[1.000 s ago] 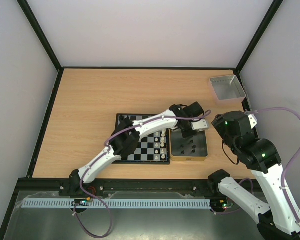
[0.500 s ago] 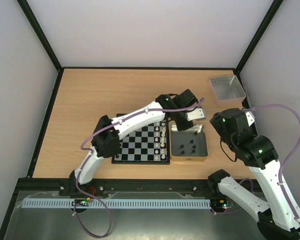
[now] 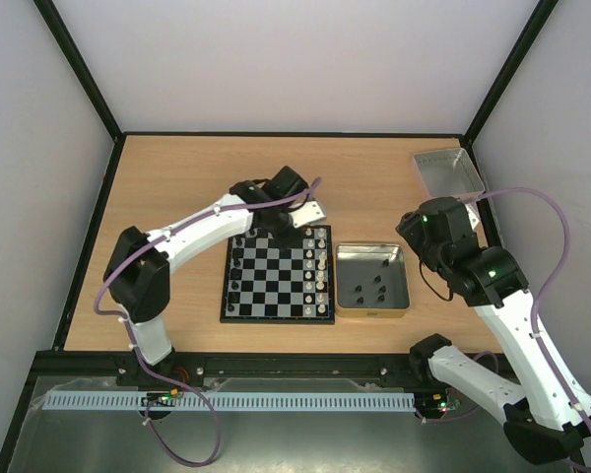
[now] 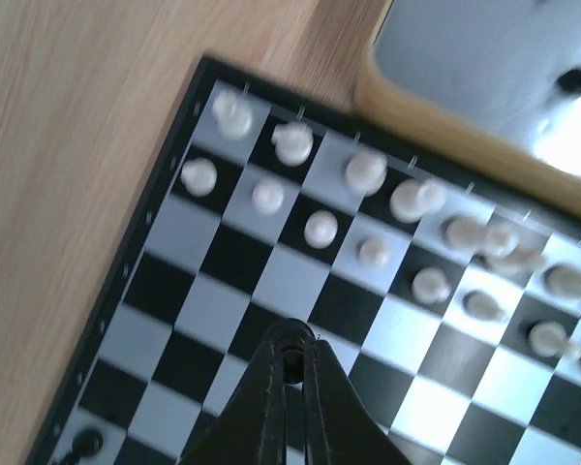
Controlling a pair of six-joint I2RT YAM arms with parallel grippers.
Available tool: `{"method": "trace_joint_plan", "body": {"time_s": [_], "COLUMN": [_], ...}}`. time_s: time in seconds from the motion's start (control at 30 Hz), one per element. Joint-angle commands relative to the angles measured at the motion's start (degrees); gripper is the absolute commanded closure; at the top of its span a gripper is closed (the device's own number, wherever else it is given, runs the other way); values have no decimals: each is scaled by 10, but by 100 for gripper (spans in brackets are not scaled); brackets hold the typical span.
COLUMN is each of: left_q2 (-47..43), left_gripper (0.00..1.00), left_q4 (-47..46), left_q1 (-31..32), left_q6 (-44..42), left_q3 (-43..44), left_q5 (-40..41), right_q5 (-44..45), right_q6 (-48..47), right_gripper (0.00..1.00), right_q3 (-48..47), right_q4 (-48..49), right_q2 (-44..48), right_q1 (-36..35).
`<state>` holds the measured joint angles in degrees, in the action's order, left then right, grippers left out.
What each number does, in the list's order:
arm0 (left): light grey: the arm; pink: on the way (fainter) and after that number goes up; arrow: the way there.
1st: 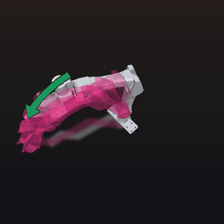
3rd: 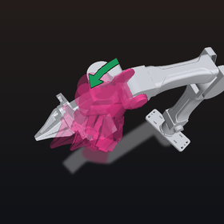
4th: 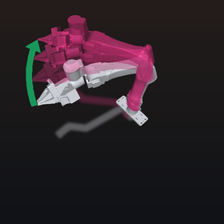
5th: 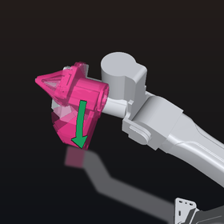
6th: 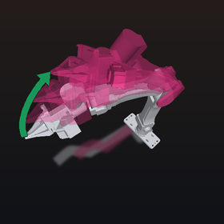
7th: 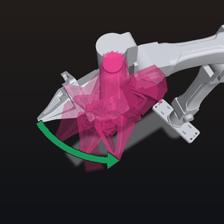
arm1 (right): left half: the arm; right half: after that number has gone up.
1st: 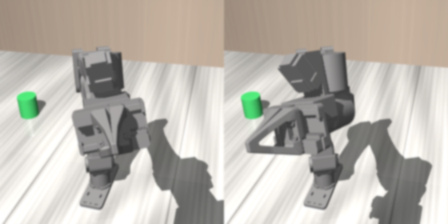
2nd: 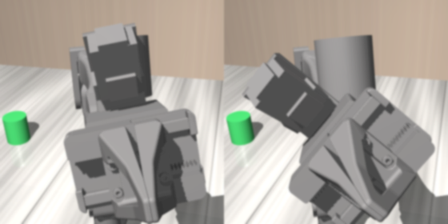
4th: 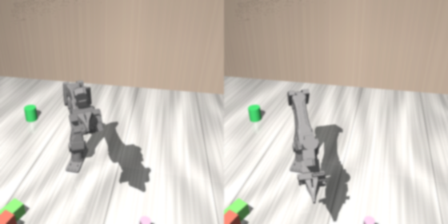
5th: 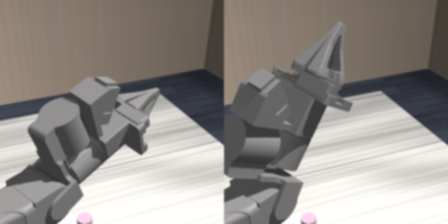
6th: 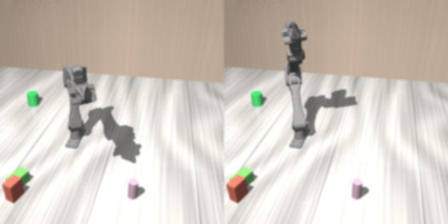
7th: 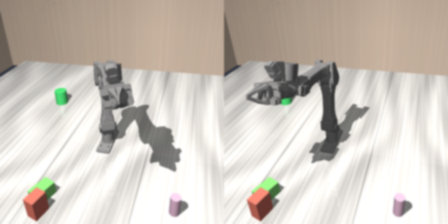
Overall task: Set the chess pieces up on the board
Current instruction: Place the chess piece on the chessboard.
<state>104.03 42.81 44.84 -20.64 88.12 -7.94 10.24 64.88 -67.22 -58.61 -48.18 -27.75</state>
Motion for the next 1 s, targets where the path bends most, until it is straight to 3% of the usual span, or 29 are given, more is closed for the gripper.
{"method": "trace_joint_plan", "body": {"time_s": [0.0, 0.37, 0.97], "left_q2": [-50, -88, -48], "left_gripper": [98, 98, 98], "left_q4": [-33, -83, -113], "left_q1": [-21, -99, -174], "left_q6": [-11, -20, -36], "left_q3": [-66, -185, -196], "left_q5": [8, -7, -22], "right_q5": [-21, -52, -51], "right_q6": [-5, 1, 4], "right_gripper": [36, 36, 36], "right_q3": [3, 24, 38], "right_q4": [30, 53, 57], "right_q2": [-11, -29, -33], "right_q1": [2, 1, 1]}}
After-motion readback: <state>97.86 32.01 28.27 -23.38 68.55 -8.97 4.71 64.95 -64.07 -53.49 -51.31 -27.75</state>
